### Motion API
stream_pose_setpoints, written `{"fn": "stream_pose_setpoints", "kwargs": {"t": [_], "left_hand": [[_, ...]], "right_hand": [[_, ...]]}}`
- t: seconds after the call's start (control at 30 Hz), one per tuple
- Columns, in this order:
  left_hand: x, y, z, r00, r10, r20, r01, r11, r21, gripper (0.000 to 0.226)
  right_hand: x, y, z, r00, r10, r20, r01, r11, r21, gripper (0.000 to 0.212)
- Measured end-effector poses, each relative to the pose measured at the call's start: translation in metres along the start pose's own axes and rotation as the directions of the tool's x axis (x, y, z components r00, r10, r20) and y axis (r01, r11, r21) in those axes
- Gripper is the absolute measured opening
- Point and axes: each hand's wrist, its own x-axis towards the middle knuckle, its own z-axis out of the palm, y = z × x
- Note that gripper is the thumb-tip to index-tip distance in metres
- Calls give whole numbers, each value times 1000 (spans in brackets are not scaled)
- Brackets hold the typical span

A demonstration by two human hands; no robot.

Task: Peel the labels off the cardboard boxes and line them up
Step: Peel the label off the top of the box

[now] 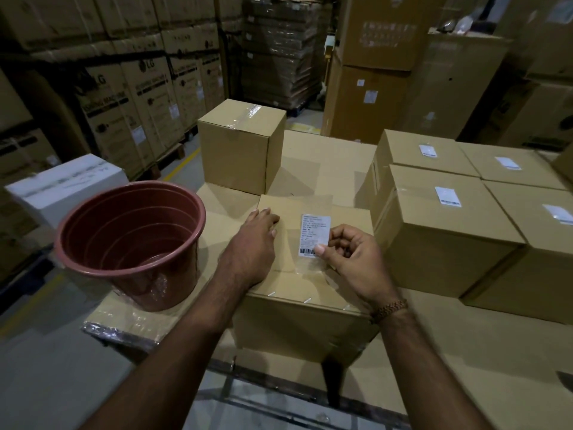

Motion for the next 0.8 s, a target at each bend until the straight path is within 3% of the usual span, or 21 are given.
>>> {"fn": "stream_pose_setpoints", "kwargs": {"t": [0.8], "left_hand": [[0,-3,0,1000,17,-17,-16,1000,16,39]], "right_hand": [[3,3,-3,998,-52,-28,53,998,39,14]]}}
